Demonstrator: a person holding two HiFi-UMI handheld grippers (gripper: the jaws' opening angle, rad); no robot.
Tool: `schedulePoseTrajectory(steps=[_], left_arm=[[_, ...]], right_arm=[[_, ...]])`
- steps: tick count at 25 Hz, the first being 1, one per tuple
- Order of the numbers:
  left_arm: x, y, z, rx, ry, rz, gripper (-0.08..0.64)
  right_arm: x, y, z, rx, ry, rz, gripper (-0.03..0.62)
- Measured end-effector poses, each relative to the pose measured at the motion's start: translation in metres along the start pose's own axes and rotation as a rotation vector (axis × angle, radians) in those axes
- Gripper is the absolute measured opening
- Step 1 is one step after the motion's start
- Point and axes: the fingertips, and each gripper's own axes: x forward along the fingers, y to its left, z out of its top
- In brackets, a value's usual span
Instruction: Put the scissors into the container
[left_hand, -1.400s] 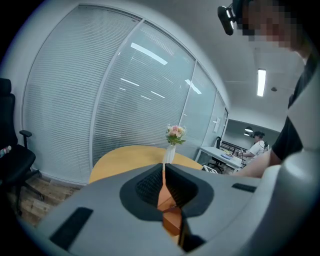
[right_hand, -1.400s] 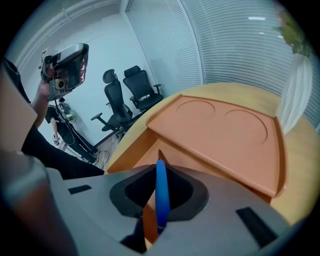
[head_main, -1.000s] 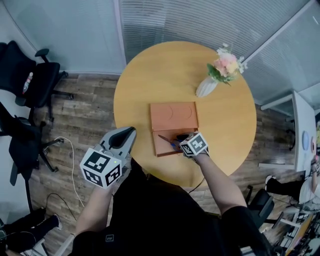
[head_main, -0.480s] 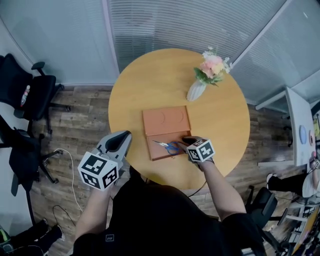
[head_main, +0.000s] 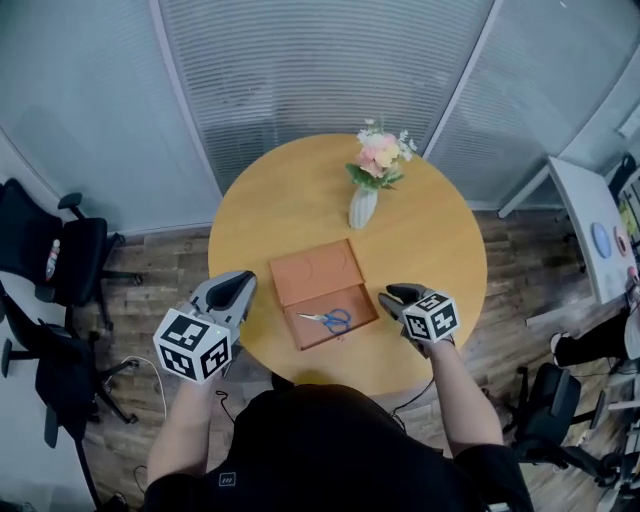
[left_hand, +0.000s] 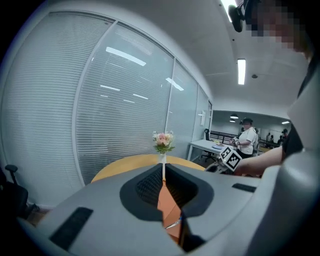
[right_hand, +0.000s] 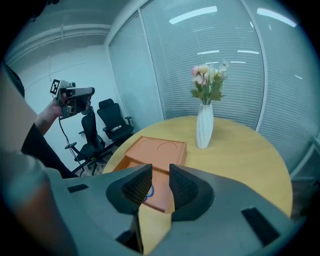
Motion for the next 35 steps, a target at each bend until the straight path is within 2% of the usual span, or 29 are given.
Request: schedulePoseTrajectory(steps=[5, 6, 8, 10, 14, 20, 23, 26, 30, 35], left_arm=[[0.013, -0.012, 0.031, 0.088, -0.007, -0.072, 0.026], [0.015, -0.015, 0.036, 0.099, -0.016, -0.085, 0.026], [0.020, -0.020, 0.046, 0.118, -0.032, -0.107, 0.026], [0.025, -0.023, 0.055, 0.133, -0.051, -0.119, 0.026], [0.038, -0.027, 0.068, 0.170, -0.095, -0.115, 0.026], [0.050, -0.038, 0.079, 0.194, -0.141, -0.113, 0.026], [0.046, -0.038, 0.084, 0.174, -0.170, -0.110, 0.026], [0.044, -0.032, 0.090, 0.176, -0.186, -0.084, 0.026], [0.040, -0.025, 0.093, 0.170, -0.197, -0.060, 0.026], [0.042, -0.022, 0.099, 0.189, -0.190, -0.069, 0.026]], right_arm=[[-0.020, 0.028, 0.051, -0.117, -0.135, 0.064, 0.109], [-0.027, 0.033, 0.062, -0.148, -0.169, 0.060, 0.109], [-0.043, 0.030, 0.086, -0.188, -0.230, -0.007, 0.098], [-0.061, 0.023, 0.110, -0.178, -0.305, -0.067, 0.091], [-0.089, 0.035, 0.154, -0.110, -0.504, -0.033, 0.075], [-0.122, 0.060, 0.195, -0.195, -0.697, -0.103, 0.049], [-0.144, 0.071, 0.204, -0.189, -0.798, -0.115, 0.041], [-0.157, 0.074, 0.206, -0.182, -0.847, -0.130, 0.038], [-0.163, 0.076, 0.205, -0.192, -0.859, -0.155, 0.035], [-0.151, 0.078, 0.215, -0.209, -0.839, -0.110, 0.035]])
